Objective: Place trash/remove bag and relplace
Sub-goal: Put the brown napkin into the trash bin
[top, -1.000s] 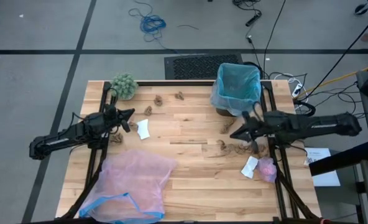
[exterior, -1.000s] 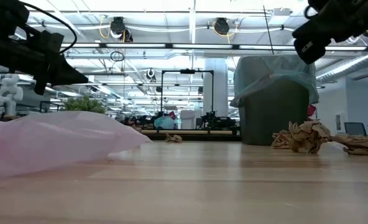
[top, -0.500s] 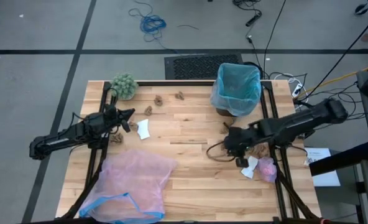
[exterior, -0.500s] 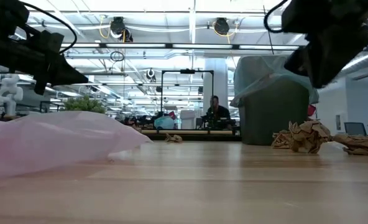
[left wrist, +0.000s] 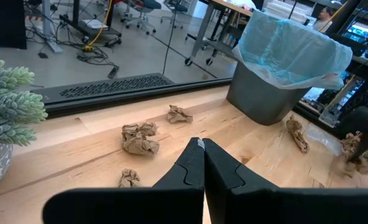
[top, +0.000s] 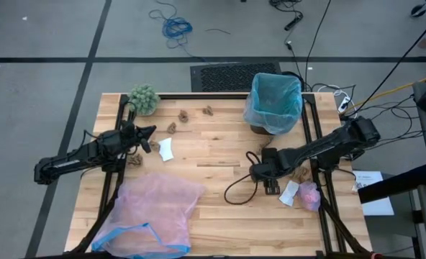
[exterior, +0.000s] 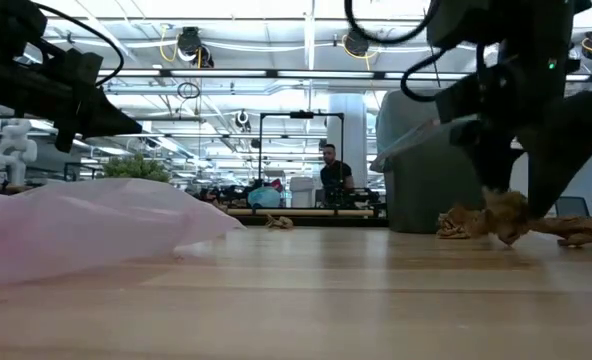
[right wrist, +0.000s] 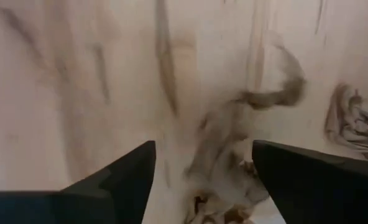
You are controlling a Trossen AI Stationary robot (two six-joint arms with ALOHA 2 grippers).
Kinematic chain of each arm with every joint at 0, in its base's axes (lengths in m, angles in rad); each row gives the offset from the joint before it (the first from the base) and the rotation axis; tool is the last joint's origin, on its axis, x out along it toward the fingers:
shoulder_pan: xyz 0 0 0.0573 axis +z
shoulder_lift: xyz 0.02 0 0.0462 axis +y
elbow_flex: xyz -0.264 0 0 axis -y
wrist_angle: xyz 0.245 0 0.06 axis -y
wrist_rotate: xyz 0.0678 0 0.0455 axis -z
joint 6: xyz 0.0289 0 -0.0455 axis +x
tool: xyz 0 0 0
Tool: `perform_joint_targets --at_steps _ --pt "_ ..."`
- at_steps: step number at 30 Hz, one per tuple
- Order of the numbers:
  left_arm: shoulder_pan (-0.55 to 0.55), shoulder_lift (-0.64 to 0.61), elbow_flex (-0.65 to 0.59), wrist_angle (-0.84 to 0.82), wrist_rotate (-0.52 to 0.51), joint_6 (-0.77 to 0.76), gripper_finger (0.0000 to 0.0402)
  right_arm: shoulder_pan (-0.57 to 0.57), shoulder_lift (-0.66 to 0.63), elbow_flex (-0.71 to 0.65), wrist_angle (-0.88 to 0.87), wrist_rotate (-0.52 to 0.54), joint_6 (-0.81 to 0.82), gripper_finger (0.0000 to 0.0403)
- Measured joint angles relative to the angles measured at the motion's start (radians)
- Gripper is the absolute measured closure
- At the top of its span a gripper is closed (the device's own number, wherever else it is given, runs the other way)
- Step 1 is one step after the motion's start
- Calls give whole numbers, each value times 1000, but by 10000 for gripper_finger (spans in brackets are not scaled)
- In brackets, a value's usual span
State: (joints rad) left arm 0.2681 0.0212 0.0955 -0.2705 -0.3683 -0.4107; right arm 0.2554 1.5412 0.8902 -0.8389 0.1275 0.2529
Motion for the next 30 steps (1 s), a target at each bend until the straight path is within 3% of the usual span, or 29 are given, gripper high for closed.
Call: perform_joint_targets --at_steps 4,10,16,21,24,30 --pt "0 0 0 0 0 0 402 6 15 0 8 60 4 190" --pt "0 0 0 0 0 0 402 13 10 63 -33 57 -19 379" --pt "0 0 0 0 0 0 402 23 11 187 -113 80 -22 398" --pt "0 0 0 0 0 0 402 49 11 410 -285 260 -8 401" --pt "0 0 0 0 0 0 402 62 10 561 -371 436 3 401" --pt "0 0 0 0 0 0 402 5 10 792 -587 646 68 402"
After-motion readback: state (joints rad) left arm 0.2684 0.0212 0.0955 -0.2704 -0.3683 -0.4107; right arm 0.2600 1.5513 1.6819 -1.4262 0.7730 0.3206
